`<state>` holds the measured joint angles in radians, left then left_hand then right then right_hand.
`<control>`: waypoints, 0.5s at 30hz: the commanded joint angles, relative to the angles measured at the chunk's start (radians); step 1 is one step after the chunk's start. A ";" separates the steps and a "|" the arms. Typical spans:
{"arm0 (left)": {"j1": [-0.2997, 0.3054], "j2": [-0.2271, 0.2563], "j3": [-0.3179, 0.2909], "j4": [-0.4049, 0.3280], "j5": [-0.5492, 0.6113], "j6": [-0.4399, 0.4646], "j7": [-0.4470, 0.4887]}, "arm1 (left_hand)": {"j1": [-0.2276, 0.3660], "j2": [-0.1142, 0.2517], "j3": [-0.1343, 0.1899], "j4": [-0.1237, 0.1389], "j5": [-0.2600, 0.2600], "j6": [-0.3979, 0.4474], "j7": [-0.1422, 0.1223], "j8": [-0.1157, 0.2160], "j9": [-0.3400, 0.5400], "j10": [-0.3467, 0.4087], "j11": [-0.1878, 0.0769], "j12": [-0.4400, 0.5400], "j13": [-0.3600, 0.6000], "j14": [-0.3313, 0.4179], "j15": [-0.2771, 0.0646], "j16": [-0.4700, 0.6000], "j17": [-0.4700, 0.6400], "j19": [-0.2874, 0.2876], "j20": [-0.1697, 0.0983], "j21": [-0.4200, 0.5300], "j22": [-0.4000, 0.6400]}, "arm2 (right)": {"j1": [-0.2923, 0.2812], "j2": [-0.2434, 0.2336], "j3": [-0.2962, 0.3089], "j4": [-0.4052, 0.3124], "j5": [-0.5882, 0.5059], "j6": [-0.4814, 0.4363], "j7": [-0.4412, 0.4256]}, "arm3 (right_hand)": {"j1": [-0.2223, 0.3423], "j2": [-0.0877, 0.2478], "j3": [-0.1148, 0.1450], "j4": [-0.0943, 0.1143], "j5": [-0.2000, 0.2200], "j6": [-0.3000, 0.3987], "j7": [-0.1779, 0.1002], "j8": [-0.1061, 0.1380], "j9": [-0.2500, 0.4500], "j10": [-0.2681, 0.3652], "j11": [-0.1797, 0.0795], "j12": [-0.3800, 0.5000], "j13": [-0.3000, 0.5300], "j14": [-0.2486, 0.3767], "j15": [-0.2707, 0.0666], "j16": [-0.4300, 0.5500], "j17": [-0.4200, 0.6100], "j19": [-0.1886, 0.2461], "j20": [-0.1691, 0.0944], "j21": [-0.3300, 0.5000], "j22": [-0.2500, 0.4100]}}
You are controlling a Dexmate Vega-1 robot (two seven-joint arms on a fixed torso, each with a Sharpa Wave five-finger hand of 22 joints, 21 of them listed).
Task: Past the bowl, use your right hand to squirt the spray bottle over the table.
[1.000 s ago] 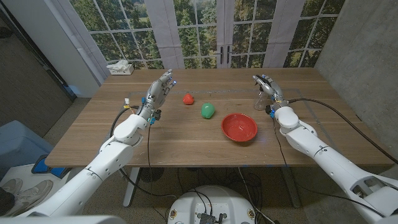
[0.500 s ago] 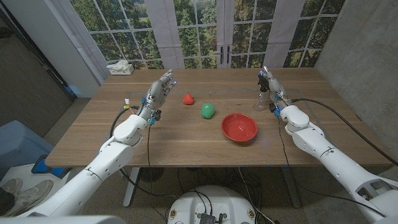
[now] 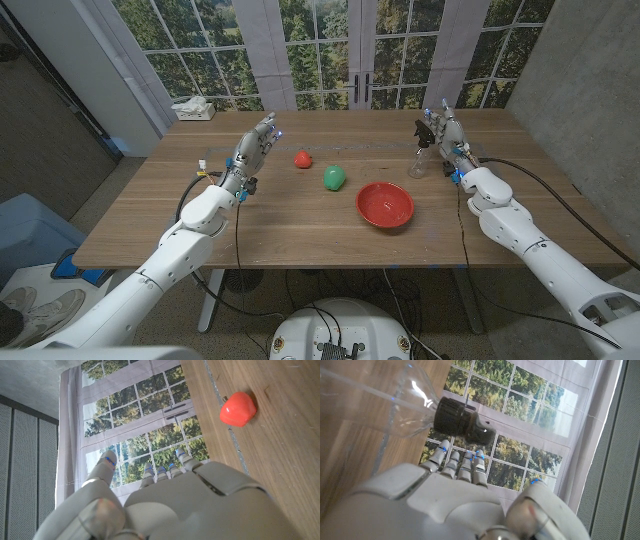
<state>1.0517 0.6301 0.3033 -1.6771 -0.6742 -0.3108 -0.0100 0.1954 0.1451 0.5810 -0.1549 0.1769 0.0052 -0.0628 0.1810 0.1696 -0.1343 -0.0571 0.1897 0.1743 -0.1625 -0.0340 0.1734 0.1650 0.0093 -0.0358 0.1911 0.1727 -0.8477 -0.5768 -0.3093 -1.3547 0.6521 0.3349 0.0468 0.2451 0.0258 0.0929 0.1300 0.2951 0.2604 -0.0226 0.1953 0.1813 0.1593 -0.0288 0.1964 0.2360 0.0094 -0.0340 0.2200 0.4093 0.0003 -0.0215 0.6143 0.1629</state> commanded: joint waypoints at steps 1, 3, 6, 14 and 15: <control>-0.007 0.002 -0.007 0.027 -0.025 -0.002 -0.028 | 0.011 -0.002 -0.005 0.000 0.000 -0.006 -0.009 -0.002 0.003 -0.007 -0.001 0.002 0.002 -0.015 -0.041 0.002 0.002 -0.007 -0.020 0.001 0.001 | -0.052 -0.022 0.050 -0.059 0.090 0.009 0.052 | -0.005 0.028 0.008 0.005 -0.005 0.008 0.016 -0.001 -0.001 0.018 0.005 0.001 -0.009 0.018 -0.019 -0.007 -0.015 0.030 -0.014 -0.005 0.001; -0.008 0.000 -0.010 0.037 -0.035 -0.004 -0.037 | 0.012 0.001 -0.004 0.000 0.001 -0.009 -0.006 -0.004 0.003 -0.007 0.001 0.002 0.002 -0.015 -0.042 0.002 0.002 -0.007 -0.019 0.002 0.001 | -0.066 -0.026 0.057 -0.074 0.092 0.011 0.043 | -0.006 0.034 0.010 0.004 -0.008 0.012 0.021 0.000 -0.001 0.023 0.007 0.002 -0.013 0.022 -0.017 -0.007 -0.022 0.039 -0.018 -0.007 0.001; -0.011 0.002 -0.013 0.050 -0.053 -0.001 -0.054 | 0.012 0.006 -0.003 0.003 0.002 -0.013 -0.003 -0.005 0.003 -0.004 0.002 0.003 0.002 -0.014 -0.040 0.003 0.002 -0.006 -0.019 0.002 0.001 | -0.086 -0.031 0.067 -0.100 0.104 0.005 0.034 | -0.008 0.039 0.011 0.003 -0.011 0.017 0.028 0.001 -0.001 0.032 0.012 0.004 -0.017 0.032 -0.014 -0.006 -0.030 0.053 -0.020 -0.009 0.000; -0.028 0.002 -0.022 0.098 -0.096 0.001 -0.109 | -0.018 0.058 0.007 0.073 0.011 -0.021 0.013 -0.003 0.005 0.005 0.011 0.006 0.003 -0.007 -0.034 0.013 0.015 0.001 -0.013 0.007 0.005 | -0.143 -0.046 0.088 -0.173 0.101 -0.013 -0.026 | -0.013 0.063 0.020 0.002 -0.019 0.027 0.030 0.002 -0.001 0.047 0.016 0.005 -0.028 0.055 -0.016 -0.004 -0.049 0.086 -0.026 -0.014 0.000; -0.032 -0.001 -0.023 0.106 -0.101 0.001 -0.116 | -0.025 0.061 0.008 0.088 0.013 -0.021 0.016 -0.003 0.005 0.008 0.012 0.007 0.003 -0.006 -0.034 0.014 0.016 0.002 -0.012 0.008 0.006 | -0.157 -0.052 0.095 -0.190 0.093 -0.011 -0.045 | -0.013 0.067 0.022 0.003 -0.020 0.028 0.029 0.002 -0.001 0.049 0.016 0.006 -0.029 0.057 -0.016 -0.003 -0.051 0.089 -0.026 -0.015 0.000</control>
<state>1.0408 0.6308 0.2905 -1.6290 -0.7252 -0.3124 -0.0639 0.1944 0.1450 0.5847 -0.0960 0.1817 -0.0149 -0.0533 0.1772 0.1697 -0.1307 -0.0534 0.1897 0.1743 -0.1626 -0.0340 0.1781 0.1749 0.0093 -0.0358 0.1911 0.1749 -0.9251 -0.6024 -0.2528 -1.4457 0.7388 0.3401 0.0720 0.2349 0.0762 0.1054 0.1284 0.2794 0.2819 0.0018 0.1953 0.1774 0.1933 -0.0126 0.1964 0.2089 0.0545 -0.0355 0.2145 0.3611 0.0734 -0.0376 0.6024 0.1631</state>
